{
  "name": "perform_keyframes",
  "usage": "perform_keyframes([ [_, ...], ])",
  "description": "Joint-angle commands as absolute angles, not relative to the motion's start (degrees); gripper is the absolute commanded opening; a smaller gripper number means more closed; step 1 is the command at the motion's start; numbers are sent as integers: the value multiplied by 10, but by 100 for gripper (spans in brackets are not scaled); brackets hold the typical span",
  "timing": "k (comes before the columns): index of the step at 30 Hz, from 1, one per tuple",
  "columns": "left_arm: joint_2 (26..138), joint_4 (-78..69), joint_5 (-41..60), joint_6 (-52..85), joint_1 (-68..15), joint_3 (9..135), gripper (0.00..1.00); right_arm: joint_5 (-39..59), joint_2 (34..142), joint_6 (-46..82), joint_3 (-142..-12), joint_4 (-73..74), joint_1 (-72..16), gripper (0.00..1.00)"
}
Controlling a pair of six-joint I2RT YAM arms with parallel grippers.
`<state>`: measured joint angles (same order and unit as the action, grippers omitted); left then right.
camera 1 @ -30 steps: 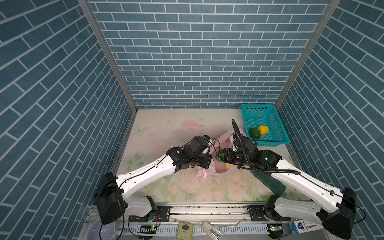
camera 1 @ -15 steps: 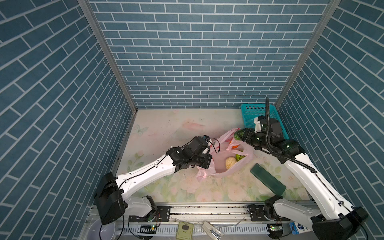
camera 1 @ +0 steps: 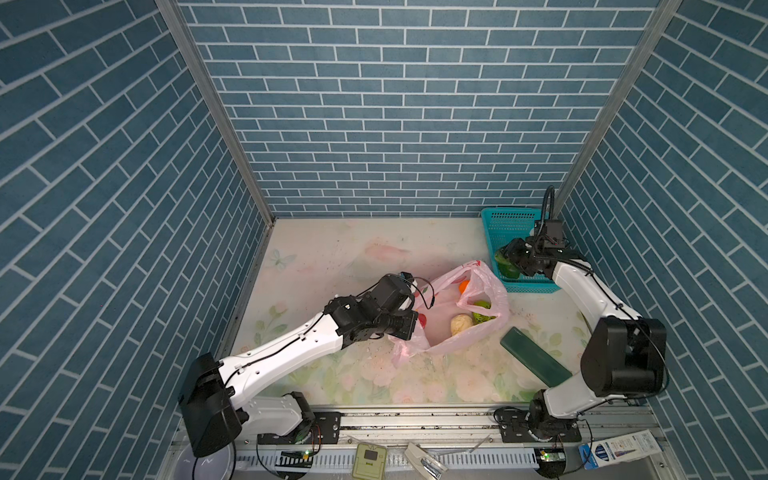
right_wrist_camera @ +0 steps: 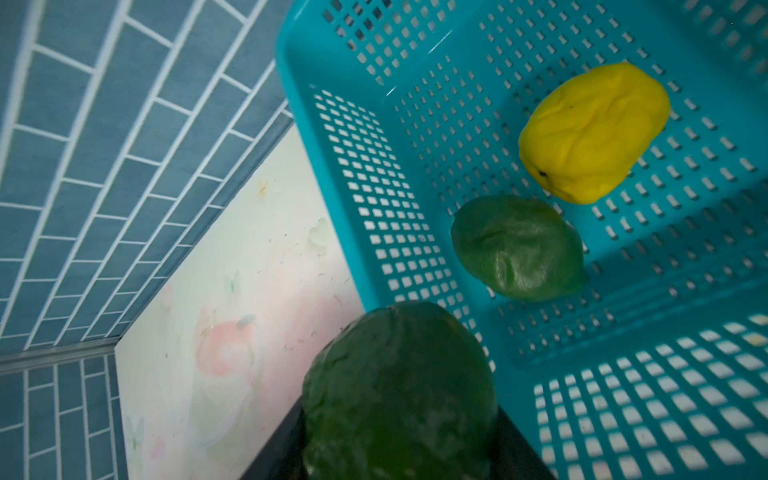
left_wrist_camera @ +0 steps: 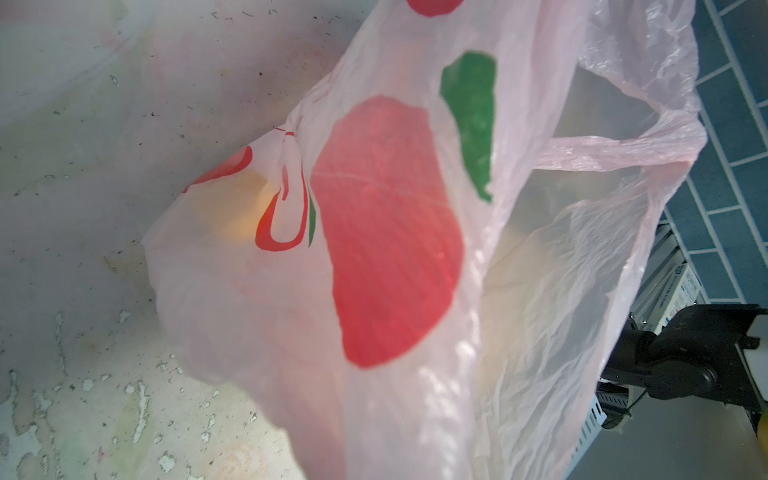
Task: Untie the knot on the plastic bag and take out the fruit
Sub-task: 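Lower the second lime into the teal basket and open the right gripper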
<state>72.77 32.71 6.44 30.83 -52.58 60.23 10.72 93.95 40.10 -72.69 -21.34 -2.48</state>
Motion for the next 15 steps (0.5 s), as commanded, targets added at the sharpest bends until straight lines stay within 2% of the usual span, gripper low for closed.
perform_keyframes([
  [1,710,360,47,305,-519,590,0,109,989,363,-805,-178,-17,51],
  [5,697,381,39,303,-512,585,0,107,1058,355,-863,-180,-8,54],
  [10,681,402,37,299,-500,578,0,99,1107,343,-917,-214,-5,73],
  [15,674,414,35,291,-488,578,0,98,1095,345,-901,-215,-7,80],
])
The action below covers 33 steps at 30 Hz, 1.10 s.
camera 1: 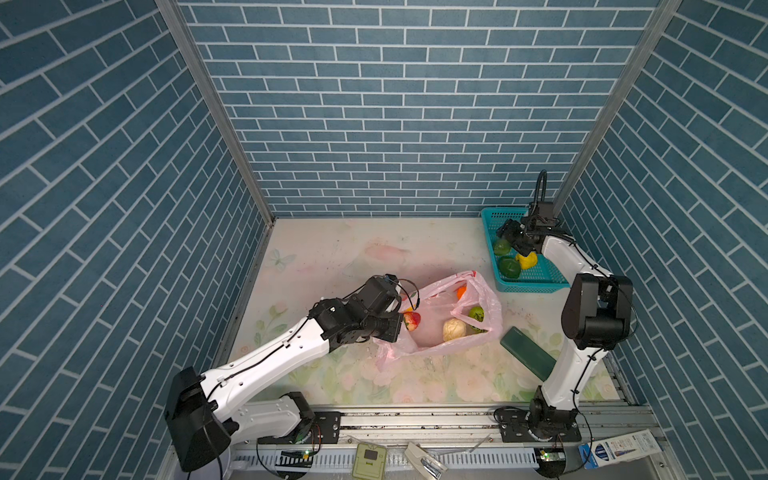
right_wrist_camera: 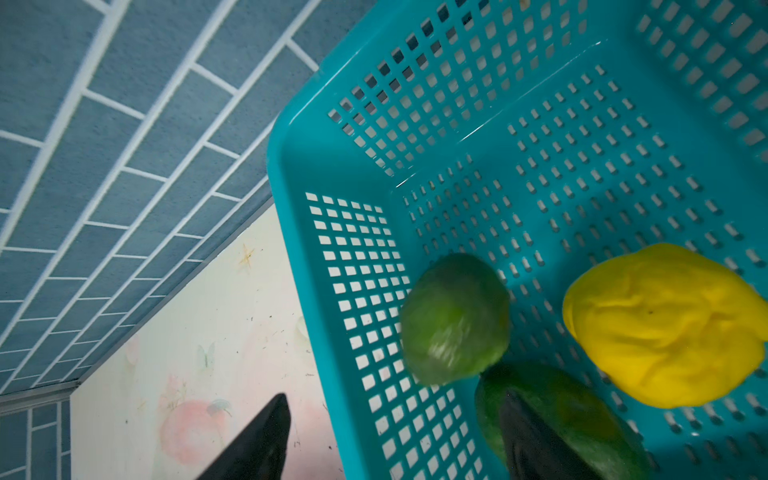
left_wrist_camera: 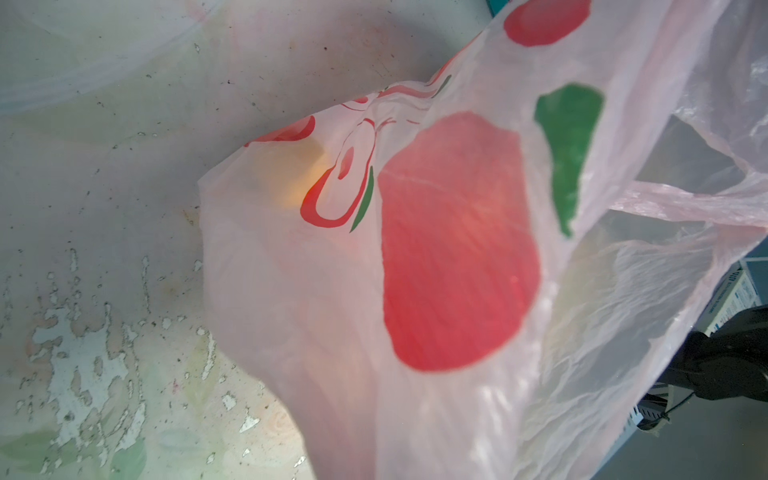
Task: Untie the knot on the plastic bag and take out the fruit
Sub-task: 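Lower the second lime into the teal basket and open the right gripper, then move the empty right gripper back into the bag mouth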
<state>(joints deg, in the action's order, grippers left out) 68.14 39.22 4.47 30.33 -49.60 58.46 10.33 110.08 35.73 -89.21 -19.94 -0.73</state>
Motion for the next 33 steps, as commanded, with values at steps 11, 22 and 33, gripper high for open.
perform_keyframes([
  [11,690,404,43,274,-479,590,0,131,965,328,-826,-265,-43,80],
  [22,684,414,24,251,-479,609,0,152,747,328,-744,-374,-198,80],
  [33,687,424,22,231,-478,637,0,54,635,397,-667,-353,-453,80],
])
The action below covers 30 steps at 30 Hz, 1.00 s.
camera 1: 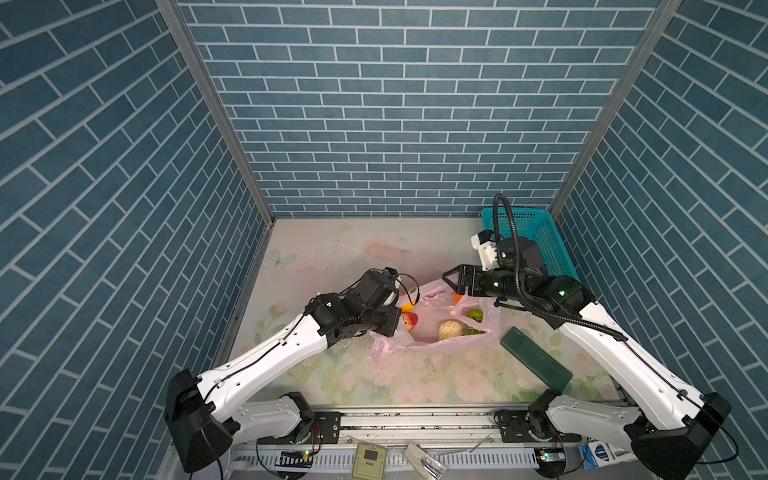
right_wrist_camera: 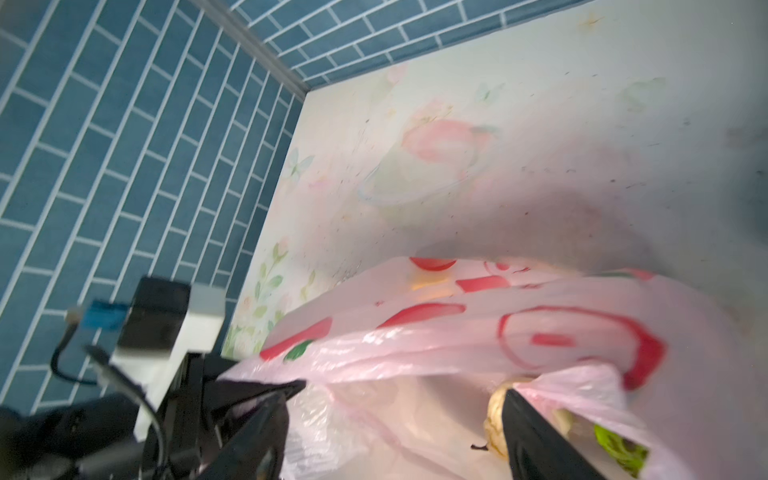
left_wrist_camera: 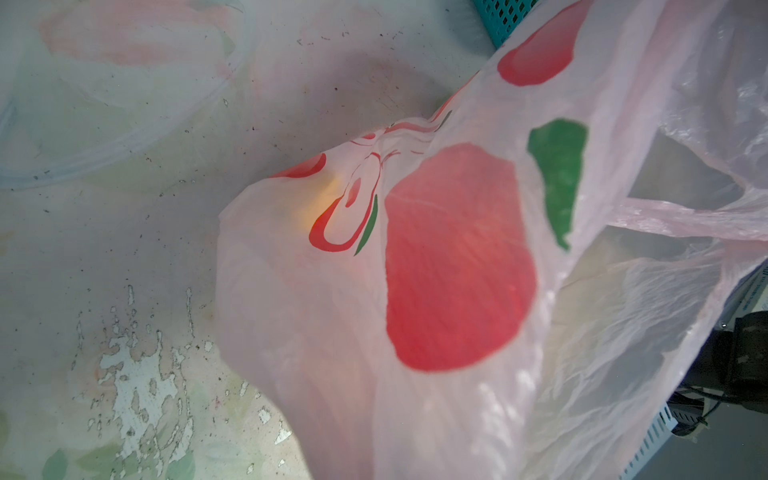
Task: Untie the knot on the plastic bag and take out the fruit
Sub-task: 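Move the empty right gripper back into the bag mouth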
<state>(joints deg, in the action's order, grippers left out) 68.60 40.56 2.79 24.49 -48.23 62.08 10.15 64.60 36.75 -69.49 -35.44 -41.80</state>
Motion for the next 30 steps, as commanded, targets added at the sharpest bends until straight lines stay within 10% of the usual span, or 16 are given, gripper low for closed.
perform_keyframes([
  [1,687,424,23,232,-478,637,0,33,633,399,-660,-349,-474,79],
  [30,688,407,47,264,-475,641,0,-80,808,504,-417,-22,-635,76],
])
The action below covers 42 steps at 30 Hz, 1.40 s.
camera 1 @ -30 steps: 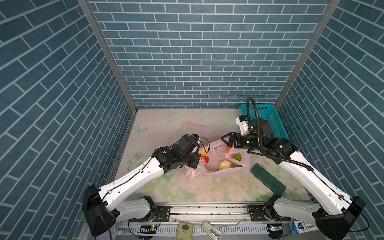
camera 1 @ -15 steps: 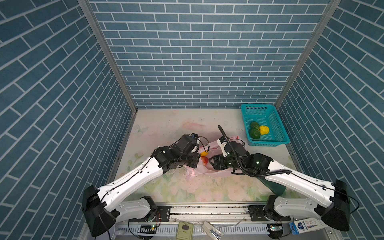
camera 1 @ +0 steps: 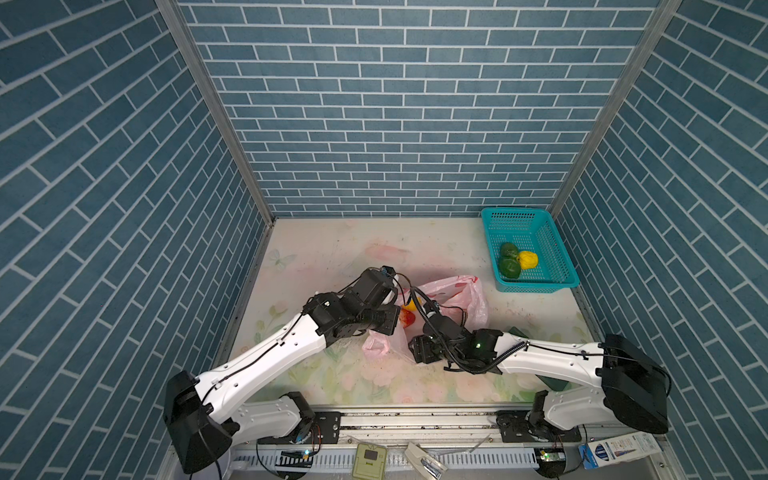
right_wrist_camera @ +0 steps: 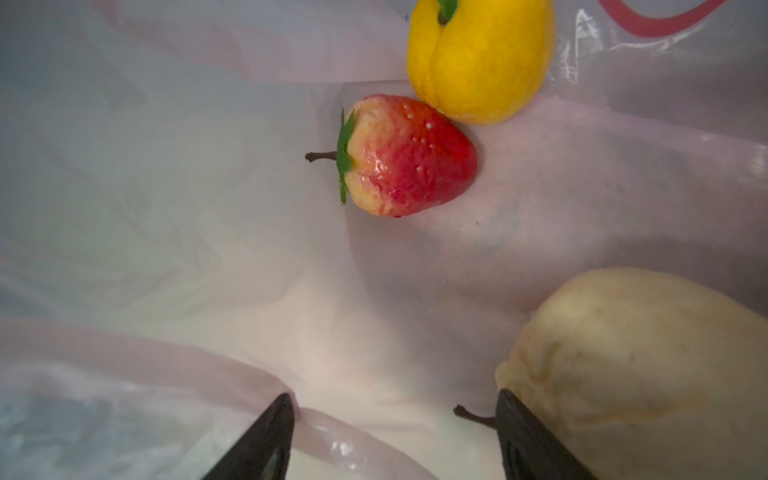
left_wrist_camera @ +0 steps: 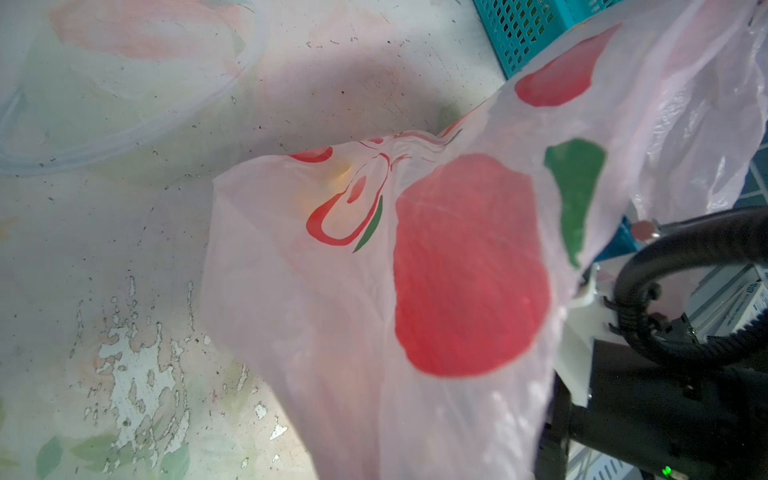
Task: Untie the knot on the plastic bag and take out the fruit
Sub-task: 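Move the empty right gripper back into the bag mouth, then close the right gripper on the yellow fruit inside the bag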
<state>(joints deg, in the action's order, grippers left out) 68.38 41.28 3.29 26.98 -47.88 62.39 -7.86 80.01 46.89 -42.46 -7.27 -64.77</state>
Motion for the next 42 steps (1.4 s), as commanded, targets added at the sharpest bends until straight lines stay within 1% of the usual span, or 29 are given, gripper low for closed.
perform_keyframes([
  [1,689,413,50,260,-476,640,0,-81,812,517,-417,-11,-627,76],
  [4,691,430,57,251,-475,638,0,-85,825,567,-418,24,-601,76],
  [8,695,432,70,250,-475,632,0,-123,848,609,-440,40,-582,77],
  [11,700,427,76,252,-475,628,0,-157,869,632,-471,21,-577,81],
  [15,706,419,78,252,-475,629,0,-171,893,674,-483,25,-566,86],
  [20,720,411,79,252,-475,640,0,-169,912,683,-509,15,-547,88],
  [32,730,386,44,260,-475,660,0,-152,998,665,-541,85,-532,88],
  [39,735,382,29,259,-475,671,0,-140,1018,666,-519,110,-529,88],
  [42,731,391,23,259,-473,670,0,-132,1001,663,-499,114,-529,87],
])
